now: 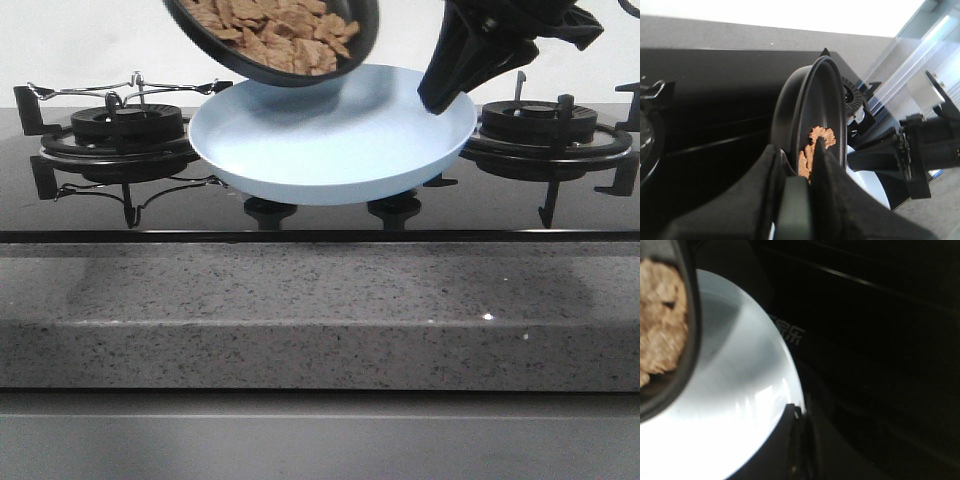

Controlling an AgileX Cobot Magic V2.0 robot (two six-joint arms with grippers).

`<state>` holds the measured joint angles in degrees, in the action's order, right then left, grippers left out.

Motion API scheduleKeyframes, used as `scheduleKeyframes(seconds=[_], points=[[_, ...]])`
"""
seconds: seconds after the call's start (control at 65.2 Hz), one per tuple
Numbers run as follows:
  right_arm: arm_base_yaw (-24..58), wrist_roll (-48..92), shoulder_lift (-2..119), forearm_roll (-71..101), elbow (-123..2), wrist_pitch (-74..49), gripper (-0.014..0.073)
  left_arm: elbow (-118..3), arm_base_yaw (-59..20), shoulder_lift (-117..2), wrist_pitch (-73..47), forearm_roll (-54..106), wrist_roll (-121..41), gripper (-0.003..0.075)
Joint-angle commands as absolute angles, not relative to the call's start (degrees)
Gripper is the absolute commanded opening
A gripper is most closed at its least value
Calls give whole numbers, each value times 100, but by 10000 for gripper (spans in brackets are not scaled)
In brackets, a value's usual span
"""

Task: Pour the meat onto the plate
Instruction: 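Lift the pan with the left gripper and move it over the held plate, then tilt the pan with the left gripper to pour the meat onto the plate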

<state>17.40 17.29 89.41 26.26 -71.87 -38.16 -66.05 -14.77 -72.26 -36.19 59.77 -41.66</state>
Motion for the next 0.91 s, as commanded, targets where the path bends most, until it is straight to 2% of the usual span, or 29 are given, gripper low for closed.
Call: scheduleKeyframes(seconds=[0.0,0.353,0.89], points=[[1724,1802,8680,2805,-7335,-3558,-69,-6804,-1862,-6940,-2940,5856,-4161,-20],[1724,1802,8680,2805,-7335,-3558,-69,-6804,-2891,-6650,-1827,4149,-4161,-20],[1724,1802,8680,2805,-7335,-3558,-69,-6804,-3873,-6518,-966,1397,-4166,-20]])
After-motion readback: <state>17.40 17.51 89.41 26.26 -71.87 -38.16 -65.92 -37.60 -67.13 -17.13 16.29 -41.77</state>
